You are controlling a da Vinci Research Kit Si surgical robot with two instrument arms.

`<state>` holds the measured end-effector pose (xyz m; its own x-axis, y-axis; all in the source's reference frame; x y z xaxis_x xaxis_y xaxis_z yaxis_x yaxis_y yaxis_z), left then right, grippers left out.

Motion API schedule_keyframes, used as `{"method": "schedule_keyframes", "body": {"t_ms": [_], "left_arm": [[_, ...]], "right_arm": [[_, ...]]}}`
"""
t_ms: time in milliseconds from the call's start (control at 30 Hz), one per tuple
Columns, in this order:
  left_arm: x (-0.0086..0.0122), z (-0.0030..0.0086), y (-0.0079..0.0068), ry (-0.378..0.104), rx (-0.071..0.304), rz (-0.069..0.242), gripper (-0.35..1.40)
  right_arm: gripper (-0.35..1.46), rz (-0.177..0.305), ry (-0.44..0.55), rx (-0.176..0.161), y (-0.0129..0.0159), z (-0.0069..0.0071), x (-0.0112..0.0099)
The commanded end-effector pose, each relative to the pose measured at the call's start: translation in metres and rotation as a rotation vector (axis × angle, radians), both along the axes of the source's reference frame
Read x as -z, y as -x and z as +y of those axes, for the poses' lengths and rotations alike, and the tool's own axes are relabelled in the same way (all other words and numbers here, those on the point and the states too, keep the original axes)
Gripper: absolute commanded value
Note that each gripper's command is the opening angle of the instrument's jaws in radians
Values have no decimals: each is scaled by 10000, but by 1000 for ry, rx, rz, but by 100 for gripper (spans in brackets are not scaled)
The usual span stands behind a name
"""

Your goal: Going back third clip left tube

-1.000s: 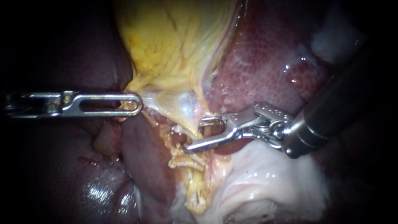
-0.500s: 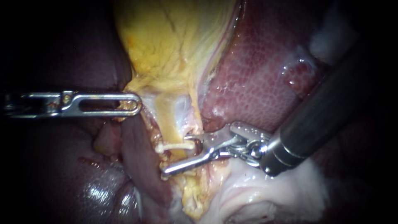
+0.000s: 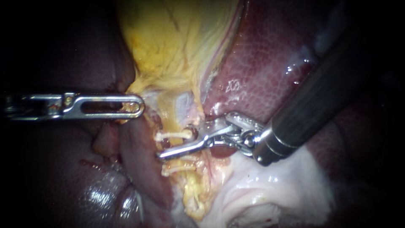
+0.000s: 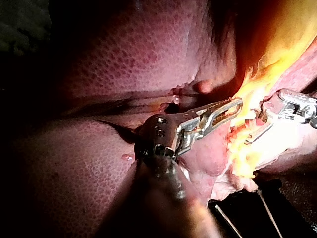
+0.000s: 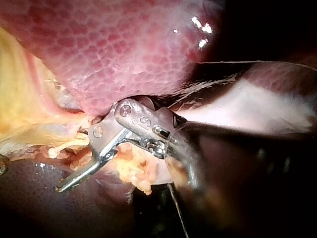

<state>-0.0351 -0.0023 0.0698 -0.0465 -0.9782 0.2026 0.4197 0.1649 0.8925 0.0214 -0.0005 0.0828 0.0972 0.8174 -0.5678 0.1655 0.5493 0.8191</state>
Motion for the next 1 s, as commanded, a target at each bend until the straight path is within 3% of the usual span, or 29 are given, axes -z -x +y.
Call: {"method": "schedule_keyframes", "body": {"t_ms": [33,467,600,733,1000], "left_arm": [[0,0,0,0,1,1,-35],[1,1,-3,-2,-4,-3,-35],[-1,3,-7,-1,-1,0,-35],[-5,5,-10,0,0,2,-35],[-5,5,-10,0,1,2,-35]], "right_arm": [[60,-2,6,-6,1,1,1],[60,-5,27,-17,12,3,6],[60,14,25,10,21,-4,16],[60,21,22,15,30,-6,23],[60,-12,40,12,52,-2,21]]}}
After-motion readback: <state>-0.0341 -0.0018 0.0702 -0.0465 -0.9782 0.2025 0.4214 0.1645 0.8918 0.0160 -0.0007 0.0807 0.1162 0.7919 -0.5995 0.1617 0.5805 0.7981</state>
